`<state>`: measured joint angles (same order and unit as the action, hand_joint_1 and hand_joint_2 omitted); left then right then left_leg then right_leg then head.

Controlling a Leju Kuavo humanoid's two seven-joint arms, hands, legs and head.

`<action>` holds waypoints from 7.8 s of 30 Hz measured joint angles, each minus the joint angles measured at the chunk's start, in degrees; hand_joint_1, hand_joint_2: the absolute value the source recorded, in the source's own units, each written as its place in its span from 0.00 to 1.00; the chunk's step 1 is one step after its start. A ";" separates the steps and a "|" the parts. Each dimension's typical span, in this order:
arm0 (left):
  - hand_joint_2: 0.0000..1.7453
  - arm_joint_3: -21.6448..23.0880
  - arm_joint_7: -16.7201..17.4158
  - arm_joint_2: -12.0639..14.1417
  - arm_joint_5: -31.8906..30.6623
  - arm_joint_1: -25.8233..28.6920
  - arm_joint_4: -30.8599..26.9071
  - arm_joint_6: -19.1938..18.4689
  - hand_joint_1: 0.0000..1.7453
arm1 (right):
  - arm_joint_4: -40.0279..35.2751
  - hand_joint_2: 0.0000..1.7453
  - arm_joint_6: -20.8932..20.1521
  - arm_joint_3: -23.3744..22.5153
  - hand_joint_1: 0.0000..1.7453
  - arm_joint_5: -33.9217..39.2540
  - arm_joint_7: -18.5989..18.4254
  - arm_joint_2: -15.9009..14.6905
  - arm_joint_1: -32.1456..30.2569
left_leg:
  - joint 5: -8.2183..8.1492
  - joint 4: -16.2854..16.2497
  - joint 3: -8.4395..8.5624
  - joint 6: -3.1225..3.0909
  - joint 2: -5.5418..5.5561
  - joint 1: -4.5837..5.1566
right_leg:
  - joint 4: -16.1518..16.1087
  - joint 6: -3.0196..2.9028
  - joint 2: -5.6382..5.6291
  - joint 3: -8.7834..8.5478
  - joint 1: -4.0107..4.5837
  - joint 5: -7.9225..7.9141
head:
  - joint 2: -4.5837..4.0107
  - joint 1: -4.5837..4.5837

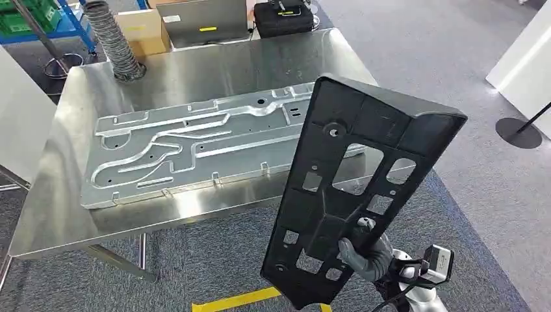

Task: Take the parts from the cabinet and place them on the table.

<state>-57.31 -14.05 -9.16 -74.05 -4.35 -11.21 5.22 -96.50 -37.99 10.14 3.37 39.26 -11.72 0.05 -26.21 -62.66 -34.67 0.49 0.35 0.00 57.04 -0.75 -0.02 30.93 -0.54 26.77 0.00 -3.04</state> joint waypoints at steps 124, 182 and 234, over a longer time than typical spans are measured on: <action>1.00 0.02 -2.97 -0.02 0.02 -0.93 0.00 -0.90 0.00 | 68.63 0.00 36.02 49.13 0.00 -46.36 -16.20 -0.15 65.11 | 1.73 3.14 -1.07 0.06 -0.27 -0.54 | 1.60 0.94 -0.01 4.33 0.07 -2.11 | 0.00 0.00; 0.00 -2.84 1.79 -0.35 2.91 -1.06 0.02 1.33 0.00 | 71.78 0.00 34.95 48.11 0.00 -46.53 -15.47 1.66 64.16 | -2.49 -11.55 -5.17 1.37 -0.11 -0.87 | -1.22 0.03 1.10 6.00 0.20 -6.05 | 0.00 0.00; 0.00 -5.07 0.77 0.44 2.87 -0.37 0.02 1.51 0.00 | 81.46 0.00 39.85 21.41 0.00 -17.04 -18.73 6.56 34.36 | 4.92 5.49 -1.88 -0.12 -2.05 -0.89 | -1.20 1.73 0.11 -2.45 0.89 2.45 | 0.00 0.00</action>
<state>-62.38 -13.29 -8.72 -71.19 -4.71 -11.19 6.73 -15.04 1.86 31.55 -13.68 20.53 -5.16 34.41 -21.29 -57.16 -36.55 0.37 -1.70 -0.89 55.84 0.97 0.09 28.48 0.36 29.22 0.00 -3.04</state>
